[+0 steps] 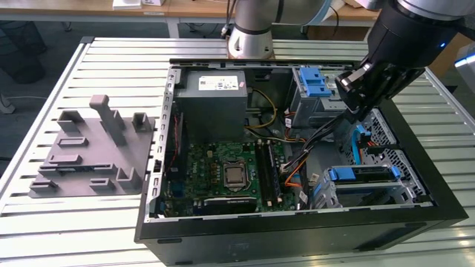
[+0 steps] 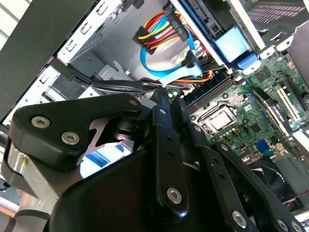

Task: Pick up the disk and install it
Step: 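Insert the first disk wire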

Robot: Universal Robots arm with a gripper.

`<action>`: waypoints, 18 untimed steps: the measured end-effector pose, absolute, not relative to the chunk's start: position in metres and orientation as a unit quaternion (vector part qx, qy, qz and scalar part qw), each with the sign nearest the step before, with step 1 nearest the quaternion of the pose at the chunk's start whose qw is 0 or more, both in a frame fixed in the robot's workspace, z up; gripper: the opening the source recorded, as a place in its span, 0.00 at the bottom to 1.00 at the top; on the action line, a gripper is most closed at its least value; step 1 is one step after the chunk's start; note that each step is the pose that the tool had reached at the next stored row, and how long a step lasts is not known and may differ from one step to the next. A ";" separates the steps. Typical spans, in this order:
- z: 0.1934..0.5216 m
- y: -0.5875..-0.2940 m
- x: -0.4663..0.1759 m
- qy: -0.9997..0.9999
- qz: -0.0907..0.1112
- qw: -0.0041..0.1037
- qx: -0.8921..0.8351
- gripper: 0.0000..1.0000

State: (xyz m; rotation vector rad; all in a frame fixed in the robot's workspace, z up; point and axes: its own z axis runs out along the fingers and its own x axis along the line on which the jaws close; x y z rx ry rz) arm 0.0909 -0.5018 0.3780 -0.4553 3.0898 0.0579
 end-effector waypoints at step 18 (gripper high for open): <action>0.378 -0.508 0.091 0.989 0.019 0.009 -0.146 0.24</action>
